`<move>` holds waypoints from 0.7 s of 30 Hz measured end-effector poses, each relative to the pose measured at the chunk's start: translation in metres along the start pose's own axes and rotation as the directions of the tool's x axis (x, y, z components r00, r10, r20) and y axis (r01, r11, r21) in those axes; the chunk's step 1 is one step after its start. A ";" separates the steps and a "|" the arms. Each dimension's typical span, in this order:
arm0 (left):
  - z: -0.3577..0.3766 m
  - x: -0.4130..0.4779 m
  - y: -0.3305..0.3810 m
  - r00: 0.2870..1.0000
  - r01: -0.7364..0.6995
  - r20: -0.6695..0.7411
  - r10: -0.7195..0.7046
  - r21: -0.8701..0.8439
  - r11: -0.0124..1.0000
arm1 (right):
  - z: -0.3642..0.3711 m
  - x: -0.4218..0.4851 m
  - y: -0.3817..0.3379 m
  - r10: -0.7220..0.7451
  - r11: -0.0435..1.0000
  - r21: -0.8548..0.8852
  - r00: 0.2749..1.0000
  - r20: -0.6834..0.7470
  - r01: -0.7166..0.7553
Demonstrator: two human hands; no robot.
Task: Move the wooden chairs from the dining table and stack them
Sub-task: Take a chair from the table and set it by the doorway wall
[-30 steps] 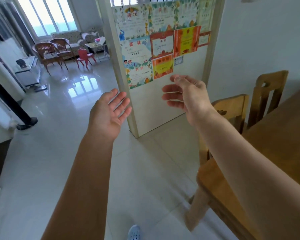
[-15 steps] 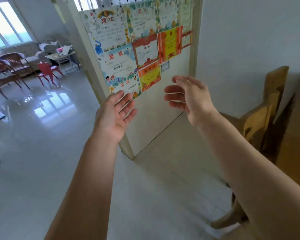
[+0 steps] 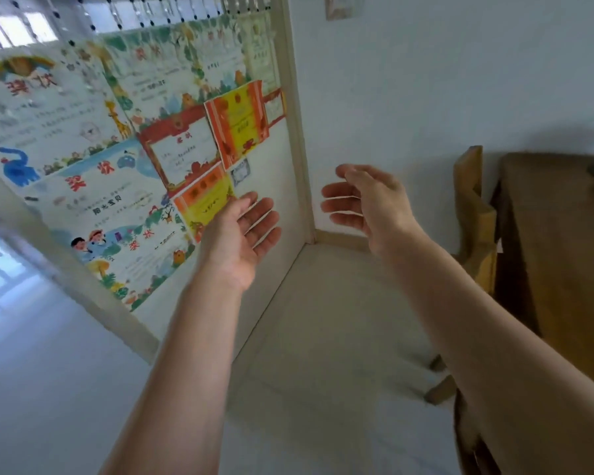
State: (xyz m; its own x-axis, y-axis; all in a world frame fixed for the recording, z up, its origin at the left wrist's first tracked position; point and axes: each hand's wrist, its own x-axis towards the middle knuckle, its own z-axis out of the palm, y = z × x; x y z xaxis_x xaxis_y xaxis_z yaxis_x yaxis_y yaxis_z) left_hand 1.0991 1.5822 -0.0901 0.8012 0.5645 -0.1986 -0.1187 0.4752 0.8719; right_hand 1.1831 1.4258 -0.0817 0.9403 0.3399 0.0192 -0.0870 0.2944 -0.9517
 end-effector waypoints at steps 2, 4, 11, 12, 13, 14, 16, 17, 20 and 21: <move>0.023 0.041 -0.005 0.999 0.031 0.044 -0.032 0.016 0.999 | -0.013 0.037 0.000 -0.011 1.000 -0.022 0.998 -0.057 0.009; 0.041 0.072 -0.011 0.995 0.062 0.080 -0.063 0.019 0.998 | -0.024 0.064 0.001 -0.016 0.999 -0.035 0.995 -0.099 0.013; 0.117 0.163 -0.046 0.951 0.216 0.213 -0.226 0.068 0.974 | -0.076 0.137 -0.003 -0.014 0.998 -0.059 0.961 -0.278 -0.002; 0.129 0.174 -0.053 0.939 0.238 0.236 -0.251 0.083 0.968 | -0.085 0.146 -0.004 -0.021 0.998 -0.065 0.950 -0.310 0.001; 0.140 0.185 -0.060 0.924 0.264 0.258 -0.281 0.100 0.959 | -0.094 0.155 -0.004 -0.028 0.997 -0.072 0.939 -0.342 0.003; 0.151 0.196 -0.068 0.907 0.292 0.280 -0.314 0.118 0.949 | -0.103 0.163 -0.004 -0.034 0.997 -0.075 0.927 -0.374 0.006; 0.173 0.218 -0.081 0.870 0.339 0.323 -0.373 0.159 0.927 | -0.121 0.179 -0.003 -0.041 0.998 -0.063 0.899 -0.437 0.015; 0.183 0.229 -0.087 0.852 0.356 0.341 -0.398 0.179 0.917 | -0.129 0.187 -0.002 -0.042 0.998 -0.056 0.885 -0.464 0.018; 0.213 0.263 -0.105 0.790 0.402 0.393 -0.471 0.248 0.881 | -0.153 0.215 0.001 -0.046 0.999 -0.049 0.829 -0.557 0.022; 0.221 0.274 -0.109 0.770 0.410 0.407 -0.491 0.272 0.870 | -0.159 0.224 0.002 -0.045 0.999 -0.051 0.809 -0.587 0.019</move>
State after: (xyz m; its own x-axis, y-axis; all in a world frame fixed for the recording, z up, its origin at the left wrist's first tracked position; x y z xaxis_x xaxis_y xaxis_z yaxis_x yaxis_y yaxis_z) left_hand 1.4617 1.5357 -0.1408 0.9142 -0.0731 -0.3985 0.3853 0.4613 0.7992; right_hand 1.4454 1.3605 -0.1282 0.9573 -0.2624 -0.1210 -0.0521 0.2549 -0.9655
